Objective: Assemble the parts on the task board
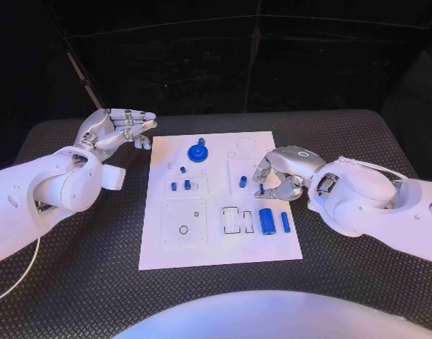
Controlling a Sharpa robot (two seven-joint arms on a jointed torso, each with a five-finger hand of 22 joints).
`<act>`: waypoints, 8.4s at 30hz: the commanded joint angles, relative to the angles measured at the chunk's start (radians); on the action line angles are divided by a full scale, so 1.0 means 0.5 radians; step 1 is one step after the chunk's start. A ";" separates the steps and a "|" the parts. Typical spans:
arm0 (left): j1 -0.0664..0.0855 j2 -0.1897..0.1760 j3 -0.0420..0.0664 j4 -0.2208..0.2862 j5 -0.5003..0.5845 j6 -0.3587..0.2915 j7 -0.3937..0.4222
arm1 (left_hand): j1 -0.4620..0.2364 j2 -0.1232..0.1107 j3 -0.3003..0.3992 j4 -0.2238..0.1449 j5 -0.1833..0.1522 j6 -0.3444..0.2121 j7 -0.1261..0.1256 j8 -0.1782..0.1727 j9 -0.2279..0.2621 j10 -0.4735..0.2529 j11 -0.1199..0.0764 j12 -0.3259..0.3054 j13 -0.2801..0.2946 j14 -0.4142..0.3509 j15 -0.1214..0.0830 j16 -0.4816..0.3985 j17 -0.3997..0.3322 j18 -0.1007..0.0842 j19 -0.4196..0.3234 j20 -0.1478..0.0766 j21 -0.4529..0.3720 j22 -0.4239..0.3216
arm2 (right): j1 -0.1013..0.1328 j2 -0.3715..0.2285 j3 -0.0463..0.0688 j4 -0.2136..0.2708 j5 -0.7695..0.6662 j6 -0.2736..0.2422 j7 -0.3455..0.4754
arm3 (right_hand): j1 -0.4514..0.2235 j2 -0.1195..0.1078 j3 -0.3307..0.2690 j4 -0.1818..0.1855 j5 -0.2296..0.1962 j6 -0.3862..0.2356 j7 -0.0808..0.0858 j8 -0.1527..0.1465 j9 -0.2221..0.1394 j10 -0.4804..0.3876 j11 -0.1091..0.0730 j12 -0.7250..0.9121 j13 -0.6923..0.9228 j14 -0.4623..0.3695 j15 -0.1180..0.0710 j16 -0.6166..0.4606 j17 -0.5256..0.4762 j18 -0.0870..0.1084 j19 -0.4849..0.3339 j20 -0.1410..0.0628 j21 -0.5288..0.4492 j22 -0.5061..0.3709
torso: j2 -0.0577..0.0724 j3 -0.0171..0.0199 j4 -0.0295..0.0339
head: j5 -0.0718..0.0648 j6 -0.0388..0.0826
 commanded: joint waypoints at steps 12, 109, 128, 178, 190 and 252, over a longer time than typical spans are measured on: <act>-0.002 -0.003 0.002 0.001 0.008 0.021 0.005 | 0.008 0.005 -0.008 -0.005 0.000 -0.015 0.007 0.000 -0.003 -0.017 0.002 0.008 0.002 -0.010 -0.002 -0.010 -0.002 0.040 -0.008 0.009 -0.014 -0.003 | -0.030 -0.011 0.001 0.041 -0.327 0.074 -0.253 | 0.089 0.055 -0.203 0.048 0.044 -0.004 -0.014 0.016 0.002 -0.017 -0.004 0.055 0.010 0.063 -0.013 0.012 -0.001 -0.036 0.016 -0.004 -0.018 -0.010 | 0.000 -0.0001 0.002 | -0.007 -0.004; -0.026 -0.009 0.002 -0.003 0.008 0.045 -0.028 | 0.002 0.008 -0.034 -0.009 0.000 -0.077 0.035 -0.025 -0.010 -0.079 0.024 0.028 0.004 -0.026 0.014 -0.018 -0.010 0.039 -0.007 0.020 -0.040 -0.023 | -0.107 -0.006 0.002 0.029 -0.262 0.016 -0.061 | 0.316 0.290 0.453 -0.068 -0.156 0.134 -0.055 0.067 0.006 0.117 -0.048 -0.010 -0.018 0.076 -0.053 0.043 0.062 -0.050 0.043 -0.045 0.062 0.086 | 0.000 -0.0010 0.004 | -0.010 -0.028; -0.028 -0.013 0.002 -0.001 0.008 0.044 -0.035 | 0.002 0.008 -0.039 -0.011 0.000 -0.089 0.041 -0.029 -0.010 -0.094 0.029 0.033 0.005 -0.030 0.017 -0.019 -0.012 0.039 -0.008 0.023 -0.046 -0.027 | -0.102 -0.092 0.081 -0.174 0.844 0.031 0.398 | 0.298 0.244 0.536 -0.140 -0.096 0.117 -0.032 0.053 0.005 0.099 -0.030 -0.046 -0.017 0.078 -0.040 0.054 0.080 -0.048 0.033 -0.035 0.071 0.086 | 0.001 -0.0009 0.005 | 0.013 -0.035; -0.017 0.031 0.002 0.003 0.008 0.051 -0.059 | 0.002 0.009 -0.044 -0.012 0.000 -0.097 0.045 -0.031 -0.010 -0.106 0.033 0.038 0.006 -0.034 0.020 -0.021 -0.013 0.039 -0.009 0.025 -0.051 -0.031 | -0.067 0.383 0.158 -0.286 2.122 0.303 0.468 | 0.191 0.256 0.447 -0.221 0.067 0.083 -0.015 0.034 0.007 0.069 -0.011 -0.076 -0.009 0.074 -0.021 0.056 0.078 -0.045 0.012 -0.015 0.075 0.080 | 0.000 -0.0132 0.003 | 0.307 -0.082; -0.010 0.060 0.003 0.000 0.008 0.053 -0.068 | 0.001 0.009 -0.045 -0.012 0.000 -0.098 0.045 -0.031 -0.009 -0.107 0.033 0.040 0.006 -0.035 0.021 -0.022 -0.014 0.039 -0.009 0.026 -0.052 -0.032 | -0.066 0.548 0.067 -0.350 2.080 0.225 0.220 | 0.178 0.260 0.430 -0.222 0.074 0.078 -0.014 0.031 0.007 0.064 -0.010 -0.080 -0.010 0.070 -0.020 0.048 0.061 -0.044 0.008 -0.014 0.071 0.075 | 0.000 -0.0067 0.001 | 0.351 -0.082; -0.005 0.087 0.003 -0.012 0.008 0.063 -0.073 | 0.001 0.010 -0.047 -0.012 0.000 -0.099 0.046 -0.030 -0.009 -0.110 0.033 0.043 0.007 -0.037 0.022 -0.023 -0.015 0.039 -0.009 0.027 -0.054 -0.033 | -0.065 0.745 -0.012 -0.480 1.967 0.265 -0.119 | 0.165 0.276 0.403 -0.231 0.124 0.084 -0.018 0.035 0.009 0.071 -0.014 -0.080 -0.008 0.069 -0.023 0.046 0.056 -0.046 0.016 -0.016 0.078 0.087 | 0.000 -0.0048 0.000 | 0.421 -0.082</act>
